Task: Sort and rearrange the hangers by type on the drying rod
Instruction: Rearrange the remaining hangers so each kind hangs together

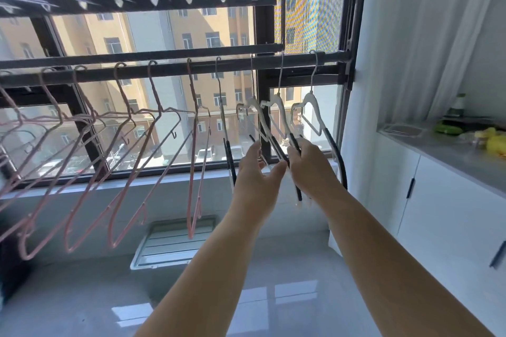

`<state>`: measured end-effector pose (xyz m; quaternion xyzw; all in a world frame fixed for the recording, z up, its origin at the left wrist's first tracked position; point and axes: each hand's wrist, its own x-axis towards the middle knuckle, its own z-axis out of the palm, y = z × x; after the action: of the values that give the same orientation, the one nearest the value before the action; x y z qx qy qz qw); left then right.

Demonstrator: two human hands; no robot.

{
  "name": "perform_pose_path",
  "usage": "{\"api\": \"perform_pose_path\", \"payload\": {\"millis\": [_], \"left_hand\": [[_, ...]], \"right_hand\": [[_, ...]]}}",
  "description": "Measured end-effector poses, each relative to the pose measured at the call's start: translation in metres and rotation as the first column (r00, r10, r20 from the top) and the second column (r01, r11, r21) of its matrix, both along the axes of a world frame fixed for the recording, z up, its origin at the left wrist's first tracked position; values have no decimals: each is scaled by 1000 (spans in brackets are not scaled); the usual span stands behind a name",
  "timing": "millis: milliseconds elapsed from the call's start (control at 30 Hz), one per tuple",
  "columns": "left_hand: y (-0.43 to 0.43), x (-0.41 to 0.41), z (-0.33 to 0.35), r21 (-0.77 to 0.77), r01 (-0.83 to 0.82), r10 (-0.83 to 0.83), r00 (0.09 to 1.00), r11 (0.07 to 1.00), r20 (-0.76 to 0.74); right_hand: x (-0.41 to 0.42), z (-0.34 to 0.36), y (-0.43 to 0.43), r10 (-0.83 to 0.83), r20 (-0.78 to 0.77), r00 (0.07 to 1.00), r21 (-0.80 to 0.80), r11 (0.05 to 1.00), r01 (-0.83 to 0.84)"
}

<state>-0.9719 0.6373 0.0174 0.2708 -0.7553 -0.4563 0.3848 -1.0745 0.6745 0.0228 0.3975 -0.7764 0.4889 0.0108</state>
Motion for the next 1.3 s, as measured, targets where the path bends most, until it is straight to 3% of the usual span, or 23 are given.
{"api": "perform_pose_path", "payload": {"millis": [67,133,200,233,333,400,467,533,600,667,867,1000,1067,1133,1200,1300], "left_hand": [[0,-2,0,6,2,-2,1000,1000,2],[2,-7,0,27,8,-7,1000,1000,-4],[4,-13,-1,72,19,-17,1000,997,-19],[5,-16,-1,91,19,-17,1000,996,-22],[7,-25,0,135,-15,18,1000,991,-26],[7,-29,-1,166,-37,40,999,985,-19],[6,-32,-4,173,-47,46,999,984,10],[5,-33,-7,168,-45,40,999,985,30],[5,-34,-8,160,-44,39,999,986,39],[2,-35,-9,123,-60,55,998,991,39],[0,-30,-7,107,-33,29,999,994,35],[-2,-29,-7,119,-44,40,999,992,36],[-3,-28,-8,129,-42,38,999,991,39],[-3,-28,-8,134,-39,34,999,990,37],[-4,-28,-8,133,-44,40,999,990,33],[-4,-26,-8,127,-46,42,999,991,33]], "right_hand": [[4,4,4,18,47,999,40,999,-20],[9,10,11,14,62,998,200,979,-26],[14,21,21,-8,-67,998,403,915,34],[15,28,29,-23,-148,989,420,904,84],[9,52,52,-119,-335,935,188,964,190],[-6,59,59,-199,-364,910,91,965,248],[-21,58,56,-194,-284,939,185,950,253],[-31,49,49,-118,-88,989,279,950,138],[-35,40,41,-67,108,992,243,969,39],[-38,33,34,-60,161,985,169,985,32],[-46,28,35,-95,44,995,118,989,89],[-50,28,39,-121,-7,993,168,979,120],[-46,31,41,-195,-138,971,251,941,225],[-37,37,40,-249,-319,914,189,929,319],[-24,44,33,-211,-443,871,54,964,261],[-12,49,15,-78,-468,880,192,963,188]]}}
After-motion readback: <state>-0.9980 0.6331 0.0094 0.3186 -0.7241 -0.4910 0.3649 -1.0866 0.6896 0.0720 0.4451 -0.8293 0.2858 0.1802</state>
